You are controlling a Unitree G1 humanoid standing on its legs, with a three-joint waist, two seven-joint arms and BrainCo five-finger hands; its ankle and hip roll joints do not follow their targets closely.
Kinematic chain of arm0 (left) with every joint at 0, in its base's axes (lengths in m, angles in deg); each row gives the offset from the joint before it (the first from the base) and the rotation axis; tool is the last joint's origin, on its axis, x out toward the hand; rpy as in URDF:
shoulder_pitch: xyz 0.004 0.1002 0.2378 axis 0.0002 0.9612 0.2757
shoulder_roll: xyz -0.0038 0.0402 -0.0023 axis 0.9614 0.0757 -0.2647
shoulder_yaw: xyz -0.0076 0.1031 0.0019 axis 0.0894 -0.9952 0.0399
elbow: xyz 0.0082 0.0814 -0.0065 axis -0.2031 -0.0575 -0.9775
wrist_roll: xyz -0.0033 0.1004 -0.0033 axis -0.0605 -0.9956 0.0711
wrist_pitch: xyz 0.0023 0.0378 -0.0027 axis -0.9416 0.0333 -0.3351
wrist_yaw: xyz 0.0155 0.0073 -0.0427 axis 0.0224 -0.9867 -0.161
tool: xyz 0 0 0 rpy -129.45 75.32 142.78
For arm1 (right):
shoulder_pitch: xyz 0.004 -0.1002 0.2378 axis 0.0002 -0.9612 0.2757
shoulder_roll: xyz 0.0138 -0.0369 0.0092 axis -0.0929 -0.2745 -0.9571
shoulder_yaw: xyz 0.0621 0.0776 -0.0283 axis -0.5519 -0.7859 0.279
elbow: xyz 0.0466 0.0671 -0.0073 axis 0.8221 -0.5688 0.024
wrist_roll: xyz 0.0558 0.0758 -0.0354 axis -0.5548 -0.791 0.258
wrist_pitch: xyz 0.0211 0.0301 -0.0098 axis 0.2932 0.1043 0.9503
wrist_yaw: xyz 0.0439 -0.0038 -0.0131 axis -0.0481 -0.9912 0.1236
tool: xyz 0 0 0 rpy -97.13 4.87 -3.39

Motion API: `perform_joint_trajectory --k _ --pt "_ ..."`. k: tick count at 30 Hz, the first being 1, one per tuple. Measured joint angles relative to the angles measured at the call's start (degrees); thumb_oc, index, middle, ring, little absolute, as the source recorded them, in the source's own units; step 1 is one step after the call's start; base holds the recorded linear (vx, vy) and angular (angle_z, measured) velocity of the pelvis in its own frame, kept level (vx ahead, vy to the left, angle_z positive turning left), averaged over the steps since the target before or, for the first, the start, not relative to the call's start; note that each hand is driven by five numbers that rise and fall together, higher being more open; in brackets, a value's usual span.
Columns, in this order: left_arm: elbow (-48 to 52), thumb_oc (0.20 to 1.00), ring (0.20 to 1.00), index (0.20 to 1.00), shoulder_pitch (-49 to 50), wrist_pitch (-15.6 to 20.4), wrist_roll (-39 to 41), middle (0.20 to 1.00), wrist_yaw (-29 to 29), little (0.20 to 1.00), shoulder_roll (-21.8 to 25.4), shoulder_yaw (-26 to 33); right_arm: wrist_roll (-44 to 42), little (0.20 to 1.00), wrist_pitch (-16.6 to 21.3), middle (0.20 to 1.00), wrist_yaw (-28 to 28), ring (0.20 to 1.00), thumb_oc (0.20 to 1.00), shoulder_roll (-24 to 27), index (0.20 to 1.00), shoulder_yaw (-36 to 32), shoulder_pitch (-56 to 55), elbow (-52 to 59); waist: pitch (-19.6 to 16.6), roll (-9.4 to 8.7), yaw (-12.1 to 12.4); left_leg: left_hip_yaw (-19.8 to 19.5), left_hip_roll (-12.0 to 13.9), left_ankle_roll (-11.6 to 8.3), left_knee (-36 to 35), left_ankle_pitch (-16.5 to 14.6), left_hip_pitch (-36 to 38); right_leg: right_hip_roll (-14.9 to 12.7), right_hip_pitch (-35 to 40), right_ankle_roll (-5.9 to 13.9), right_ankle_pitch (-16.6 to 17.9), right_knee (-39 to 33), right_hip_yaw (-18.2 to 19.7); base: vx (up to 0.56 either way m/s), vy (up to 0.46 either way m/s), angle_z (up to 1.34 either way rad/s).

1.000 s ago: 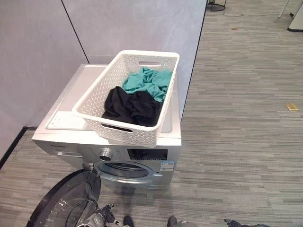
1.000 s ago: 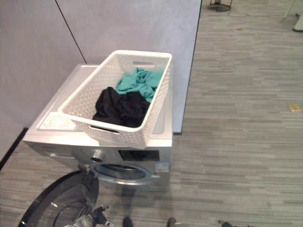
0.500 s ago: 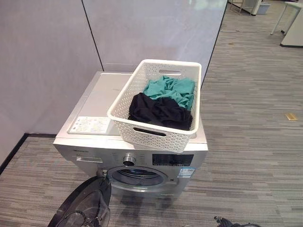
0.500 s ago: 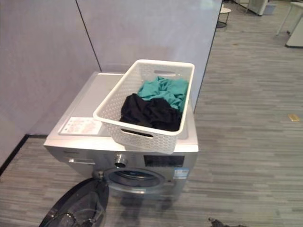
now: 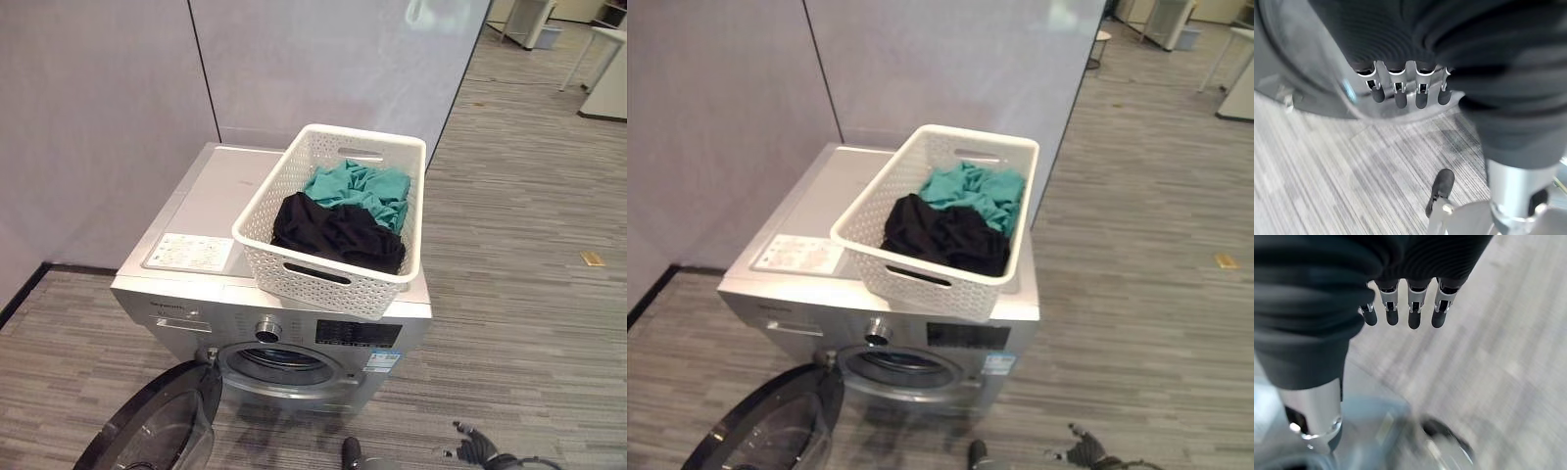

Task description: Grab the laundry basket,head to the washer,open it,put in the laundry and shut it.

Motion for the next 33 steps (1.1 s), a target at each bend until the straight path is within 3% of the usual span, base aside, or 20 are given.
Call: perform_joint_trajectory --k 3,9,11,12,16,19,23,26,33 --pt "0.9 1.0 1.0 1.0 -0.1 0.2 0.0 1.0 0.0 1.0 -0.5 0.5 8.1 1.0 0.6 1.0 1.3 1.0 1.0 9.8 1.0 -3.5 -2.4 10.8 -1.2 1.22 -0.1 0.0 1.5 -1.4 0.5 -0.3 -0.6 1.5 0.0 -0.84 -0.5 -0.7 -0.2 0.06 -0.059 -0.07" --pt "0.6 1.0 1.0 1.0 -0.1 0.3 -0.3 1.0 -0.1 1.0 -0.7 0.6 16.3 1.0 0.6 1.0 4.0 1.0 1.0 18.3 1.0 -8.9 -4.0 15.1 -2.6 1.39 -0.4 -0.1 2.5 -2.59 0.6 -0.4 -0.7 2.5 0.3 -1.62 -1.0 -0.5 -0.5 0.03 -0.025 -0.01" --pt "0.7 1.0 1.0 1.0 -0.1 0.3 -0.4 1.0 -0.1 1.0 -1.0 1.0 19.2 1.0 0.7 1.0 4.4 1.0 1.0 21.6 1.0 -13.2 -7.6 22.6 -2.9 1.93 -0.4 -0.1 2.4 -2.76 0.6 -0.6 -0.8 2.3 -0.3 -1.95 -1.5 0.4 -0.5 0.02 -0.004 0.0" --pt "0.2 1.0 1.0 1.0 0.2 0.2 -0.7 1.0 -0.1 1.0 -1.2 1.2 21.2 1.0 1.1 1.0 5.9 1.0 1.0 23.4 1.0 -17.2 -8.0 26.6 -3.0 2.04 -0.7 -0.1 2.3 -2.73 0.6 -0.7 -0.6 2.2 -0.4 -1.92 -1.9 0.9 -0.5 0.05 -0.012 0.0" --pt "0.0 1.0 1.0 1.0 1.0 0.6 -0.9 1.0 0.1 1.0 -1.2 2.5 26.2 1.0 2.4 1.0 12.0 1.0 1.0 27.6 1.0 -20.3 -7.0 28.0 -3.3 1.63 -0.5 0.0 2.2 -2.91 0.5 -1.0 -0.9 1.9 -1.7 -1.88 -3.0 2.8 -0.2 0.01 -0.002 0.0" --pt "0.0 1.0 1.0 1.0 2.3 0.8 -2.2 1.0 -0.1 1.0 -1.2 3.2 31.0 1.0 4.8 1.0 12.3 1.0 1.0 36.6 1.0 -22.7 -9.1 39.6 -4.3 1.91 -0.5 0.0 2.2 -3.19 0.6 -0.7 -1.8 1.9 -3.1 -1.81 -3.4 3.5 -0.2 0.02 -0.006 -0.02" --pt "-1.2 1.0 1.0 1.0 1.9 0.7 -2.5 1.0 -0.1 1.0 -0.9 2.3 32.6 1.0 5.9 1.0 12.9 1.0 1.0 43.5 1.0 -16.4 2.2 36.8 -5.5 0.83 0.1 -0.1 2.4 -3.29 0.7 -0.8 -2.2 2.1 -3.2 -1.81 -3.5 3.5 -0.4 0.0 -0.003 0.02" --pt "-1.4 1.0 1.0 1.0 1.3 0.5 -2.6 1.0 -0.2 1.0 -0.9 2.0 35.1 1.0 7.3 1.0 11.7 1.0 1.0 49.9 1.0 -2.1 14.0 36.4 -5.8 0.64 1.2 0.1 2.4 -3.31 1.1 -0.8 -2.9 2.0 -3.8 -1.48 -3.2 3.1 -0.3 0.01 -0.002 -0.01" --pt "-1.5 1.0 1.0 1.0 1.3 0.6 -2.5 1.0 -0.3 1.0 -0.7 2.2 36.8 1.0 9.8 1.0 9.4 1.0 1.0 52.2 1.0 13.6 29.3 41.6 -5.7 0.22 2.4 -0.1 2.1 -3.36 1.4 -0.4 -3.9 1.7 -4.3 -1.83 -2.7 2.4 -0.5 0.0 -0.004 0.02"
